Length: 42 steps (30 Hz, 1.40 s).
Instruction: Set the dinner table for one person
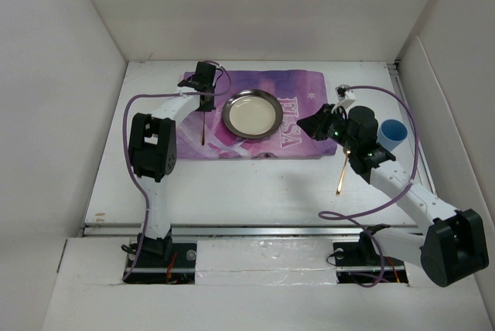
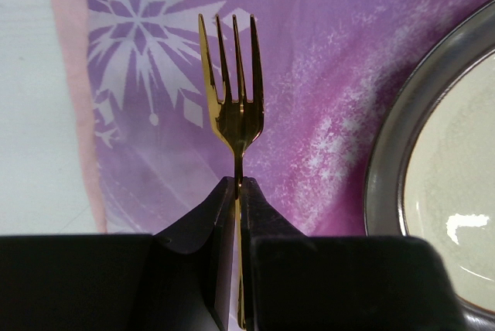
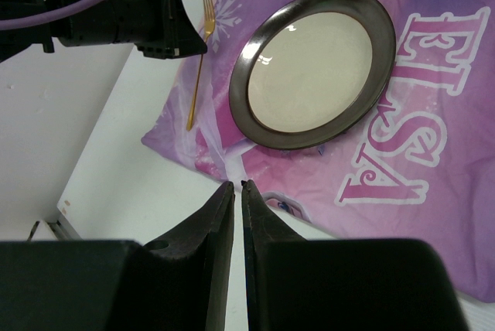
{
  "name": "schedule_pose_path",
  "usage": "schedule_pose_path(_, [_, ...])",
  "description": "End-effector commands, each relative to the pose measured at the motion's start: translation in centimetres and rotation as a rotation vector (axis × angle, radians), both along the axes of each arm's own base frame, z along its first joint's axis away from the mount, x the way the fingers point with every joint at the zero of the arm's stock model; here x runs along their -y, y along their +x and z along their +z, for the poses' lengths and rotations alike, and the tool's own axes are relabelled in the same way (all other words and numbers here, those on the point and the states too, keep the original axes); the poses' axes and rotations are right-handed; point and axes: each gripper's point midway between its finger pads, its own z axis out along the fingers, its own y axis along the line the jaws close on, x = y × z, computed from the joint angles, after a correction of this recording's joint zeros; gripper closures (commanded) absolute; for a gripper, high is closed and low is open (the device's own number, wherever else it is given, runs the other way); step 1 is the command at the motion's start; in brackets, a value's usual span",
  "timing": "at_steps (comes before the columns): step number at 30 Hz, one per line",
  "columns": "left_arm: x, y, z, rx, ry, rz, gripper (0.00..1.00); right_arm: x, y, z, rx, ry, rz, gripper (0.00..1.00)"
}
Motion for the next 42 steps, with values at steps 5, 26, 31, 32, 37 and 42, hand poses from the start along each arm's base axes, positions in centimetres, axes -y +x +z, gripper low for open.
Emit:
schedule_pose_path(5, [-0.3,1.2,-0.9,-0.002,0.001,0.019,1.00,-0.6,0.6,2.2,0.084,0.004,0.007,0.80])
schedule_pose_path(26, [6.4,-5.5,21.0,0.406,-0.303,-0.119,1.00,1.1,2.3,-0.1,0.041,-0.087,-0.153,1.00])
schedule_pose_path(31, [10.4,-17.0,24.0,0.487,-0.479,-0.305,1.00,4.4,1.6,-0.5,0.036,-0.124,-0.305,1.00])
schedule_pose_path(32, [9.9,-18.0,26.2,0.542,-0.519,-0.303,1.00,4.5,1.3,-1.7,0.005,-0.137,-0.305,1.00])
schedule_pose_path(37, [7.0,-24.0,24.5,0.557,-0.568,-0.321,1.00,7.5,-1.3,-5.4,-0.101,-0.169,-0.391,1.00])
schedule_pose_path(42, [5.5,-28.4,25.0,0.610,-0.616,-0.401,0.96,12.0,-4.1,-10.0,-0.291,-0.269,-0.509,1.00])
